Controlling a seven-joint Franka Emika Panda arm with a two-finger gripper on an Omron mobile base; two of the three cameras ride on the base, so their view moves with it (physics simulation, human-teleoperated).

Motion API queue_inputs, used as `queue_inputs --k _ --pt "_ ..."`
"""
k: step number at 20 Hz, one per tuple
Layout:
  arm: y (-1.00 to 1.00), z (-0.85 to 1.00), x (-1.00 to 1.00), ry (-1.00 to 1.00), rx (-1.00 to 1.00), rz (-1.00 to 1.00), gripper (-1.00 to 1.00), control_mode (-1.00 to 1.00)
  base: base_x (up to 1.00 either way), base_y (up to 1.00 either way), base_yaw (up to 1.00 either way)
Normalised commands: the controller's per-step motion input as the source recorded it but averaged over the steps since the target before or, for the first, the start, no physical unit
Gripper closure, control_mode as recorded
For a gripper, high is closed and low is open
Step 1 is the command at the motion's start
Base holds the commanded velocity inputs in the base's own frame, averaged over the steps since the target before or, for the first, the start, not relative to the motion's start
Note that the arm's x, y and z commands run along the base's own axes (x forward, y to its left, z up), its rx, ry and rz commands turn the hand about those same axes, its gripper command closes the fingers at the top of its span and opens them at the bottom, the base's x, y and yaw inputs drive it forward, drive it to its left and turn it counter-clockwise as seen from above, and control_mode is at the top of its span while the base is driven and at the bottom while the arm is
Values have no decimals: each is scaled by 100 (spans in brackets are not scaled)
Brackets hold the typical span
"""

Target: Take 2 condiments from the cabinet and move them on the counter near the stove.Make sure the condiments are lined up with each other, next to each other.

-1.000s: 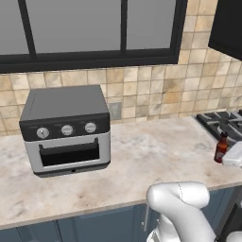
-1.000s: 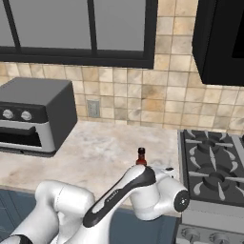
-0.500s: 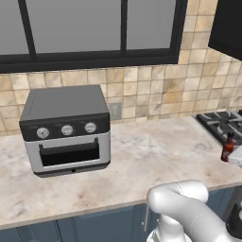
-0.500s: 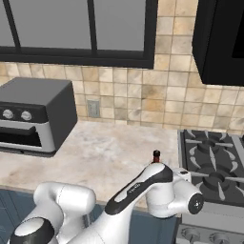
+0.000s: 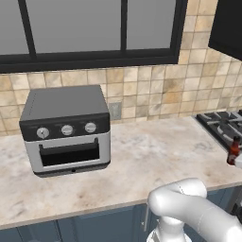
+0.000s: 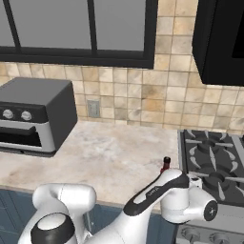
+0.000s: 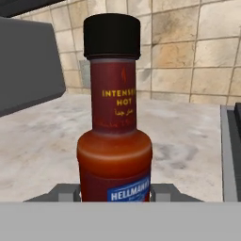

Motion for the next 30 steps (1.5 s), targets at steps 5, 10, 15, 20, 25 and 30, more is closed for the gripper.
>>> queue_inputs --k 5,10,15,20,25,30 --pt "-18 -27 0 0 0 0 100 -100 0 0 0" --pt "-20 -18 6 0 0 0 100 -100 0 0 0" --pt "-8 -17 8 0 0 0 100 -100 0 0 0" --pt "0 -24 13 0 0 0 100 -100 0 0 0" --pt "-4 -13 15 0 0 0 100 -100 0 0 0" --pt "-7 -8 16 0 0 0 100 -100 0 0 0"
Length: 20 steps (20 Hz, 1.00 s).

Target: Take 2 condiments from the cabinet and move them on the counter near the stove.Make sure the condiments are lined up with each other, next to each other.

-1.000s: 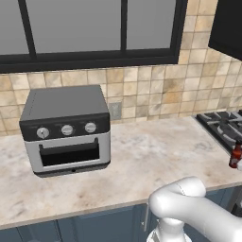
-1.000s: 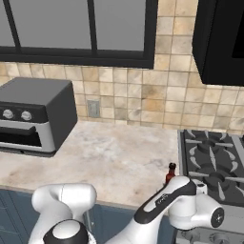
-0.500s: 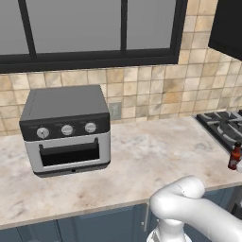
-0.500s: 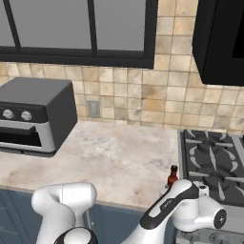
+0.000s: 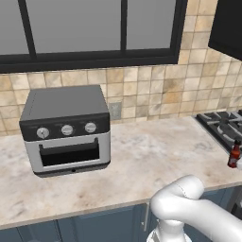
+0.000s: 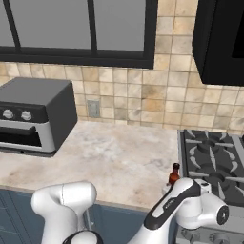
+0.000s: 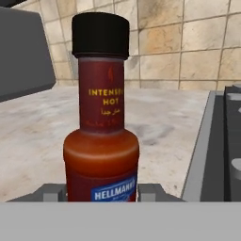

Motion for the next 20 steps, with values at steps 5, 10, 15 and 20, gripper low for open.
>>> queue_inputs --k 5,10,15,20 --pt "0 -22 1 -5 0 0 100 -100 0 0 0" --pt "0 -27 0 -9 0 0 100 -100 0 0 0" --pt "1 -27 -1 -8 0 0 -100 -100 0 0 0" --pt "4 -15 0 -4 0 0 -100 -100 0 0 0"
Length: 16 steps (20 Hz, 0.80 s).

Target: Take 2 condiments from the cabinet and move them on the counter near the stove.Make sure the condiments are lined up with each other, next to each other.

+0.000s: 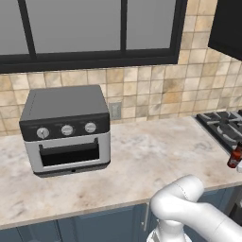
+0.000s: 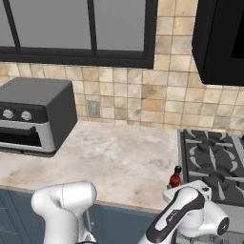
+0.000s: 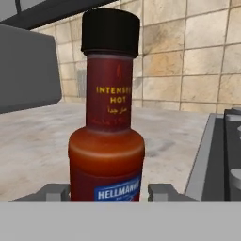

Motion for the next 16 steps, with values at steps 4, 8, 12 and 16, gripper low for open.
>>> queue_inputs --k 4,8,12,16 --pt "0 -1 0 -1 0 0 -100 -100 0 0 0" --pt "0 0 0 0 0 0 -100 -100 0 0 0" --pt "0 0 -5 0 0 0 -100 -100 0 0 0" --pt "0 3 -12 0 0 0 -100 -100 0 0 0"
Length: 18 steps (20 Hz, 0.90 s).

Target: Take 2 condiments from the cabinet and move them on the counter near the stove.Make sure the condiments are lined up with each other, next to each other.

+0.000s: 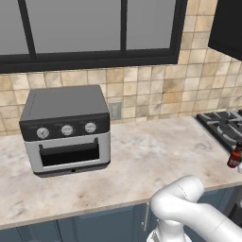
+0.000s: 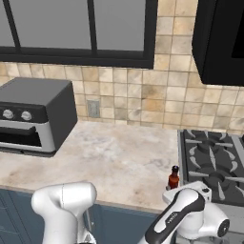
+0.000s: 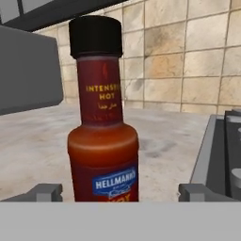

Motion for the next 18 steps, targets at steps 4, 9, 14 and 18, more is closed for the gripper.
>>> queue_inputs --k 4,9,14,18 --pt "0 18 -19 0 0 0 -100 -100 0 0 0" --pt "0 25 -22 -1 0 0 -100 -100 0 0 0" --pt "0 36 -39 -5 0 0 -100 -100 0 0 0" --pt "0 21 -60 -2 0 0 -100 -100 0 0 0"
